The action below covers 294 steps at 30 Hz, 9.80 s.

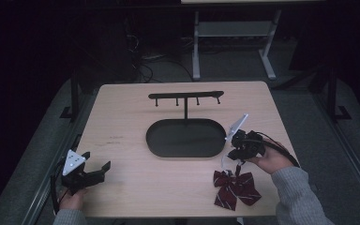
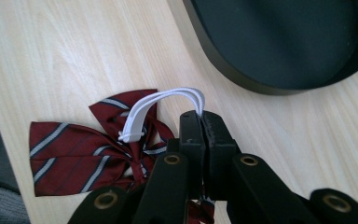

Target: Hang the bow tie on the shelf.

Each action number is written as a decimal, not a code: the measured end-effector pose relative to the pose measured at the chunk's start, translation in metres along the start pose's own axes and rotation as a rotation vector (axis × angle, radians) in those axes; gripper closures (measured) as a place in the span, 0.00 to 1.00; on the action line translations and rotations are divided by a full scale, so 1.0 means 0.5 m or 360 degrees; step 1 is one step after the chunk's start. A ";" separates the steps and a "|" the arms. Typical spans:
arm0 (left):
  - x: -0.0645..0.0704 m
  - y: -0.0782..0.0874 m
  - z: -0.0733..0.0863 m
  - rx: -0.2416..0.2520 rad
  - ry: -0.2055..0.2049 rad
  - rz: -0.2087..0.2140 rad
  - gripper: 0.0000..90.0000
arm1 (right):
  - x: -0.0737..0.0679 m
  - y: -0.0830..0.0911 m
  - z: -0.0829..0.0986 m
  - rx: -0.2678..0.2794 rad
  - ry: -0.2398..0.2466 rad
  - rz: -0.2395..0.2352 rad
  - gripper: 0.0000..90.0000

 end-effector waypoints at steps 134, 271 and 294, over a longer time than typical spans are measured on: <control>-0.008 -0.001 0.001 0.0025 0.0050 0.0005 0.14 | 0.065 0.151 -0.347 -0.0016 0.0231 -0.0062 0.97; 0.000 0.002 -0.002 0.0017 -0.0008 0.0016 0.14 | 0.099 0.099 -0.255 0.0028 0.0003 -0.0105 0.67; 0.002 0.002 -0.002 0.0019 -0.0011 0.0010 0.14 | 0.083 0.082 -0.205 0.0035 -0.0017 -0.0130 0.64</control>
Point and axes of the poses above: each handheld gripper's, and its own axes: y roughly backward along the jaws, z roughly out of its underside, x roughly to its right, the point moved 3 cm from there along -y, roughly forward along the jaws, and after that the axes turned 5 degrees about -y, right-handed, at the moved point
